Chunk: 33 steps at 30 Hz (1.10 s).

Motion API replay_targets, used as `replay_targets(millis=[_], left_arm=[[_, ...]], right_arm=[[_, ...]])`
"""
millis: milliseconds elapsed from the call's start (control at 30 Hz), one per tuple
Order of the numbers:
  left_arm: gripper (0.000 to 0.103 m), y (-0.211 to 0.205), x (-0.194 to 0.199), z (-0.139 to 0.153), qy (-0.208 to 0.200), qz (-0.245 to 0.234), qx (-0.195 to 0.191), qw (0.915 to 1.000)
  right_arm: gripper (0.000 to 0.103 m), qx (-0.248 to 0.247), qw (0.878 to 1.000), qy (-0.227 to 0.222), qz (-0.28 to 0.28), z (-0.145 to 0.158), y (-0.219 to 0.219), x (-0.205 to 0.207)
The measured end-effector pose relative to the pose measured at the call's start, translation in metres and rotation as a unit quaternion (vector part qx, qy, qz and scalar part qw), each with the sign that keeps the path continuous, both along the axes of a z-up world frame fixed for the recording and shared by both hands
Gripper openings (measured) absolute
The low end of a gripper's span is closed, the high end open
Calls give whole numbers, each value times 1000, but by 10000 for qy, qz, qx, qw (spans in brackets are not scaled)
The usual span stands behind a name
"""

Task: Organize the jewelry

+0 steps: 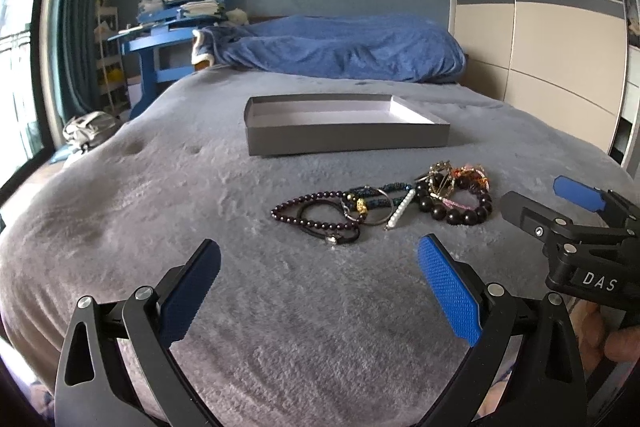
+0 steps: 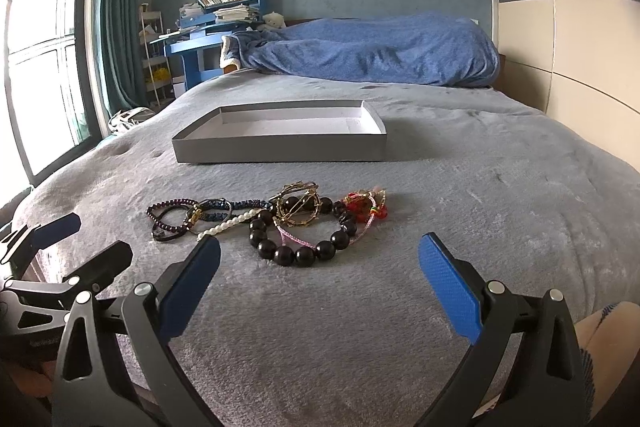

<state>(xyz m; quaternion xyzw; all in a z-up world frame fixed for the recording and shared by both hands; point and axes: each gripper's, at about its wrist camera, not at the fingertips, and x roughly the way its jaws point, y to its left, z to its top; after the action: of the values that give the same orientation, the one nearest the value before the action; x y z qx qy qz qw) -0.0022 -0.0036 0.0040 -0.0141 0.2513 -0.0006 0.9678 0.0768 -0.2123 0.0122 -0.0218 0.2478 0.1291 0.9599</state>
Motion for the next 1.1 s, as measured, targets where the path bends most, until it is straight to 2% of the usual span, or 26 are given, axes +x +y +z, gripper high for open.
replay_targets(millis=[167,300,800,1100], left_arm=[[98,2,3,-1,125,89,-34,9999],[98,5,2,0,76,142,-84,9998],[98,-1,2,2,20,131,137,9998],[98,0,3,5,32,88,77,9999]], right_arm=[[98,27,10000,1,-8,0,-1,1],[98,50,10000,-8,-12,0,-1,1],[98,30,10000,-9,9,1,-1,0],[98,28,10000,-11,8,1,0,0]])
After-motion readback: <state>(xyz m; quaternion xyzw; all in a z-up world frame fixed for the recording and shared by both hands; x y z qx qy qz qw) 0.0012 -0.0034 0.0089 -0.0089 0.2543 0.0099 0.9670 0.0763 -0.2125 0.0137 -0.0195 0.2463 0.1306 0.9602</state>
